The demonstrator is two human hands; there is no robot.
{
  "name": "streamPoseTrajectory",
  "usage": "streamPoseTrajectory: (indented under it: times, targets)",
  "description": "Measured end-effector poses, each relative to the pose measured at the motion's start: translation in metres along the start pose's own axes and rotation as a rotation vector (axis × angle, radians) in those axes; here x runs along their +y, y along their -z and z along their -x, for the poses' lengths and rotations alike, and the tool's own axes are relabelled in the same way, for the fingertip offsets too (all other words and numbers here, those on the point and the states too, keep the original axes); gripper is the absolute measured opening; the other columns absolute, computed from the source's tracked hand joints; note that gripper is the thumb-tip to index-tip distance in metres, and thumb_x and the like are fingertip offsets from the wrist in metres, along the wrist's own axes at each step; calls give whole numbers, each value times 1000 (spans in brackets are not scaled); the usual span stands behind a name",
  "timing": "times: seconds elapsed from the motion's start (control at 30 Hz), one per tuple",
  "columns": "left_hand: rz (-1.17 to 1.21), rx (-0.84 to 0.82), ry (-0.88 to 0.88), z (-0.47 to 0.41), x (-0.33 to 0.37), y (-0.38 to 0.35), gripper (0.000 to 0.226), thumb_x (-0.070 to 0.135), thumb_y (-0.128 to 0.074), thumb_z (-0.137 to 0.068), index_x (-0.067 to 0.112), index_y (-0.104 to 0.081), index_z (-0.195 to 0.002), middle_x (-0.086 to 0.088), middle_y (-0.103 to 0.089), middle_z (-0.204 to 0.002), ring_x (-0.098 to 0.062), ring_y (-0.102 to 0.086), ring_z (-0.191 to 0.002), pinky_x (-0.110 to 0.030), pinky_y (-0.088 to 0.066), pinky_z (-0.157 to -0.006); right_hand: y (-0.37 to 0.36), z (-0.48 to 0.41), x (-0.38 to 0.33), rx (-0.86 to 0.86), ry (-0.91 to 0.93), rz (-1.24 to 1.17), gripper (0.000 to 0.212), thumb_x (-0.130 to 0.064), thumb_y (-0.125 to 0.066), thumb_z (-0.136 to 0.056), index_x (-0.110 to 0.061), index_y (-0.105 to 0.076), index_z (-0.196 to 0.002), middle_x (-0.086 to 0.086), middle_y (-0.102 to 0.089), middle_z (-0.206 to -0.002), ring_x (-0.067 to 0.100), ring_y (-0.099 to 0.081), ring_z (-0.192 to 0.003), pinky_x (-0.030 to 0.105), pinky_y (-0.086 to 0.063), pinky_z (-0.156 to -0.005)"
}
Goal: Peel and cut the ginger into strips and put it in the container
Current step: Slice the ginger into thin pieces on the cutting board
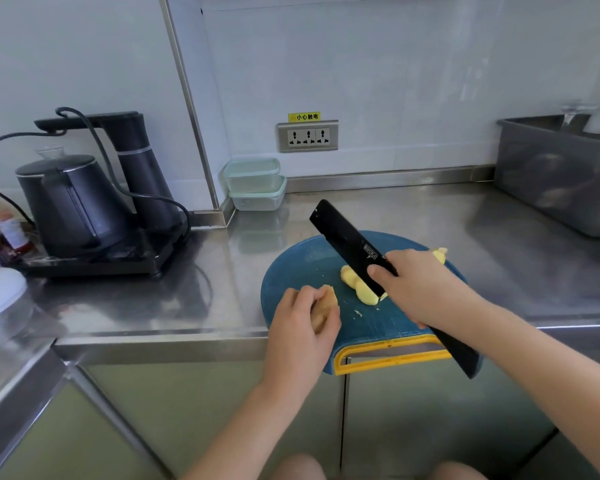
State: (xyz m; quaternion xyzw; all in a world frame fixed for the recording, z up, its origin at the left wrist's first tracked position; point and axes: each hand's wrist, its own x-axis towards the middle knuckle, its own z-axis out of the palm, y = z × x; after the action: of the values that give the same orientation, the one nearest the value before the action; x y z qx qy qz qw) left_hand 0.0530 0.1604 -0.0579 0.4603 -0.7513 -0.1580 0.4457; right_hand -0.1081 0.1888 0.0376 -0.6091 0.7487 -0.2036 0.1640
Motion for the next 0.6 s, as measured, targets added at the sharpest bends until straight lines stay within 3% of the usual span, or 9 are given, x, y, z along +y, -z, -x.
streamPoseTrajectory:
  times: [0.1,0.27,0.47,0.6]
  targets:
    - [-2,30,-2,-1,0,-4,18,25,-64,-86,18,-60,-102,9,-49,-89,-10,-54,-81,-23,-46,-71,-9,5,-6,-22,55,38,31,-34,-40,-101,-12,-52,-82,3,-52,-69,14,-47,-52,26,-39,-46]
    - [15,26,-10,0,-2,-5,17,26,-62,-88,17,-60,-103,5,-51,-90,-13,-55,-83,-31,-48,-73,-19,8,-14,-65,38,96,30,-34,-34,-103,-12,-49,-89,4,-50,-76,12,-45,-56,25,-40,-49]
    - [51,24,-3,1,-1,-3,26,39,-63,-85,19,-58,-100,5,-53,-91,-12,-55,-83,-24,-47,-69,-23,10,-20,-91,33,82,34,-30,-33,-104,-19,-40,-73,1,-46,-70,10,-43,-53,22,-36,-45]
    - [40,11,12,1,0,-3,27,39,-67,-83,18,-57,-96,7,-49,-88,-12,-54,-77,-15,-41,-63,-27,8,-16,-72,48,98,30,-31,-34,-103,-16,-46,-80,0,-48,-71,9,-44,-57,21,-34,-46]
